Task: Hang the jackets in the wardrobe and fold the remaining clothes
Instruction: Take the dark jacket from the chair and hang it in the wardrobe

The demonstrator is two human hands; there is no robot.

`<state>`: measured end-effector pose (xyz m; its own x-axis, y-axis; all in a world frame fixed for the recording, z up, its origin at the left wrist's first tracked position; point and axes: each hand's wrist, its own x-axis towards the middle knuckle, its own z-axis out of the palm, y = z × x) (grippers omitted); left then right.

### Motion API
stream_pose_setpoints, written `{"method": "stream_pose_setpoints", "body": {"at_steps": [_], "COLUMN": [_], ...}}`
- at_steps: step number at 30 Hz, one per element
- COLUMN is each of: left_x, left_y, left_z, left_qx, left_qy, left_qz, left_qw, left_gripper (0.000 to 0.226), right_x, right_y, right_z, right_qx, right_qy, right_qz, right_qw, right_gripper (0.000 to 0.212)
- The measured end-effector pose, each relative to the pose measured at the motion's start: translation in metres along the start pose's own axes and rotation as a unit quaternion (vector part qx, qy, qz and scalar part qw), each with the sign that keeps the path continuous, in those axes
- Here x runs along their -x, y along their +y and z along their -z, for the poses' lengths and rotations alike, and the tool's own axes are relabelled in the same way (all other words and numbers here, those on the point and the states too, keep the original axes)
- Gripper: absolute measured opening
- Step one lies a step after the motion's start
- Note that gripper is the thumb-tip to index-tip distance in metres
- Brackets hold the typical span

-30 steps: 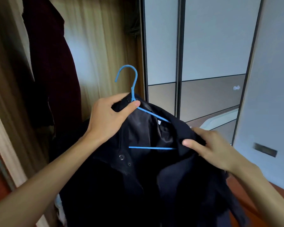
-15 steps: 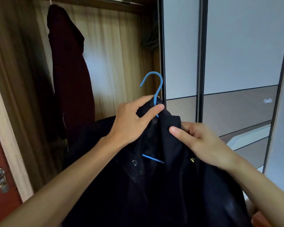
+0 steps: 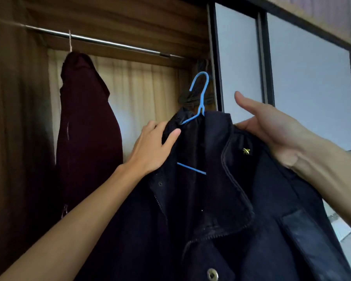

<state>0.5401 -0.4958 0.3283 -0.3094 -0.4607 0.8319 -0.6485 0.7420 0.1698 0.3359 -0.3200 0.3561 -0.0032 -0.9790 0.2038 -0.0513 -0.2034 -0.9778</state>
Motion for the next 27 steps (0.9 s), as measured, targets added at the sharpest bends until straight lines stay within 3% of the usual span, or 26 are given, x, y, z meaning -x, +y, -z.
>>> {"method": "stream_pose_setpoints", "body": {"at_steps": [4, 9, 13, 19, 23, 27], "left_x": [-0.047, -0.106, -0.144, -0.175, -0.214, -0.255], "left_y": [-0.024, -0.065, -0.096, -0.136, -0.148, -0.136], "left_z": [0.012, 0.025, 0.011, -0.025, -0.032, -0.030], "left_qx": [-0.106, -0.240, -0.177, -0.189, -0.123, 0.009], "left_qy": [0.081, 0.085, 0.068, 0.068, 0.098, 0.156], "left_qz": [0.014, 0.043, 0.148, 0.229, 0.251, 0.214], "left_qw": [0.991, 0.966, 0.971, 0.952, 0.955, 0.964], "left_gripper": [0.030, 0.031, 0.051, 0.063, 0.065, 0.063], "right_x": [-0.052, -0.124, -0.193, -0.287, -0.351, -0.409], "right_y": [-0.029, -0.059, -0.081, -0.106, -0.120, -0.131], "right_z": [-0.027, -0.047, -0.048, -0.038, -0.041, -0.062], "right_qx": [0.007, -0.029, -0.067, -0.082, -0.021, -0.021], "right_qy": [-0.006, 0.029, 0.063, 0.070, 0.092, 0.067], "right_qz": [0.046, 0.088, 0.143, 0.232, 0.282, 0.278], "right_qw": [0.999, 0.995, 0.985, 0.967, 0.955, 0.958], "right_gripper": [0.086, 0.081, 0.074, 0.059, 0.062, 0.068]}}
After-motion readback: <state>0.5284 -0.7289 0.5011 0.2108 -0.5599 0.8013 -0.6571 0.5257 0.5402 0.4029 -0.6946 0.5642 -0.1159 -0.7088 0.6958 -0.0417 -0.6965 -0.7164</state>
